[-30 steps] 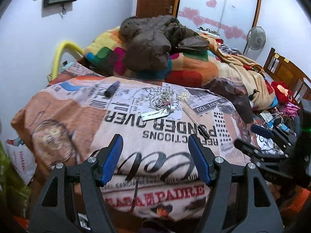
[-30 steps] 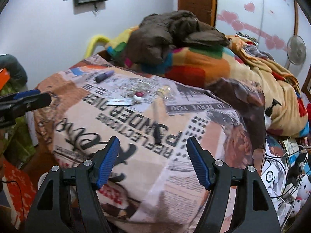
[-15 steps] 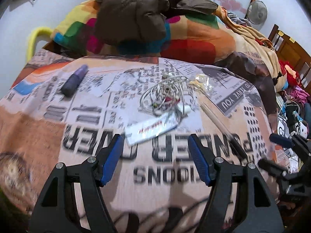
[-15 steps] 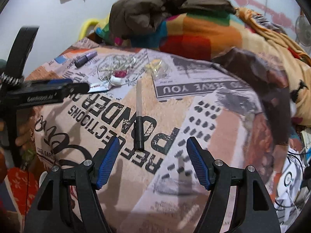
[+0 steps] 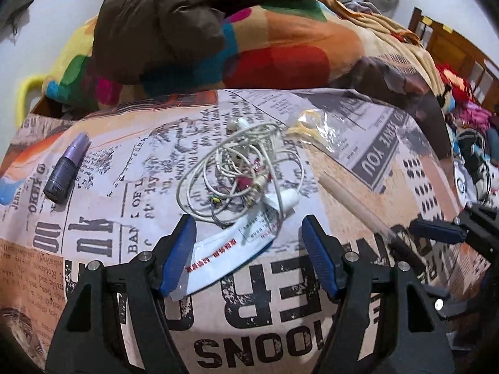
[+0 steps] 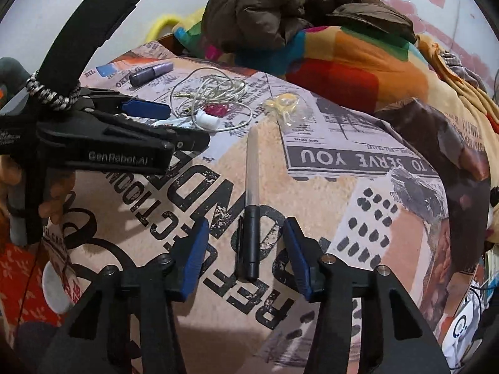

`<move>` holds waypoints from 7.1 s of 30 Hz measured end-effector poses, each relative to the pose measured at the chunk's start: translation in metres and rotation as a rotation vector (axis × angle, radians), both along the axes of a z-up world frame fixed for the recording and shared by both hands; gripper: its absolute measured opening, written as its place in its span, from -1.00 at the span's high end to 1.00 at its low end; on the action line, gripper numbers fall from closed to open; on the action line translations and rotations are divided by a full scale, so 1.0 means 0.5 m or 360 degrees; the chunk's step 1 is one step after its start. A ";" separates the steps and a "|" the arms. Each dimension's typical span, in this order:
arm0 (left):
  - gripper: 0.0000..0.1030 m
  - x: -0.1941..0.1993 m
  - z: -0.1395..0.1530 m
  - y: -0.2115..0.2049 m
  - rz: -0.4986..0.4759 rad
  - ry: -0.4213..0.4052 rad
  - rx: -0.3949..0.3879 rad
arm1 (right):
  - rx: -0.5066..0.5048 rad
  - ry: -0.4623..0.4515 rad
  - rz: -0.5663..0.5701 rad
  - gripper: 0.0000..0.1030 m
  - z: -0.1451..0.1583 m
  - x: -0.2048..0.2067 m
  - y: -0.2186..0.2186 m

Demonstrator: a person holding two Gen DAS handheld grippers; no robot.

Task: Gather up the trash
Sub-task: 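Grasp the white tube with the left tool while the right tool grasps the clear straw, then carry the white tube and clear straw over the white bin with both tools, then open the left tool over the bin while the right tool opens too, then move both open tools back over the items on the bed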

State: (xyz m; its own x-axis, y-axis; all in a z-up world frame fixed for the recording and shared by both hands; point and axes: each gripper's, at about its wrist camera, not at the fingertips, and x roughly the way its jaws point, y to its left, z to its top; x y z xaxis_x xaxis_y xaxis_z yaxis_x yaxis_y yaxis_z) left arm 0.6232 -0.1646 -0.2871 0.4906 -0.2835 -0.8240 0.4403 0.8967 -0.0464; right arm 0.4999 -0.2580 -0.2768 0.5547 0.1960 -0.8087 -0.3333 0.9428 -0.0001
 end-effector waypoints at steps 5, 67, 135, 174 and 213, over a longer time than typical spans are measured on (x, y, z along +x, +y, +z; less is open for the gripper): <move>-0.17 -0.041 0.001 -0.001 -0.0029 -0.0019 0.0038 | -0.0020 -0.0021 -0.0036 0.48 0.000 -0.002 -0.005; 0.49 -0.321 0.272 0.159 0.0310 -0.0158 -0.0167 | 0.0260 -0.0166 -0.0148 0.75 0.245 -0.126 0.027; 0.49 -0.860 -0.307 0.834 0.1520 0.0671 -0.0413 | -0.0044 0.0850 0.0801 0.75 -0.171 -0.401 0.831; 0.28 -0.820 -0.221 0.833 0.1498 0.0547 -0.0221 | -0.0108 0.0702 0.0852 0.38 -0.121 -0.370 0.809; 0.03 -0.480 0.260 0.349 0.0738 -0.0188 -0.0089 | 0.0141 -0.0125 0.0137 0.17 0.233 -0.182 0.166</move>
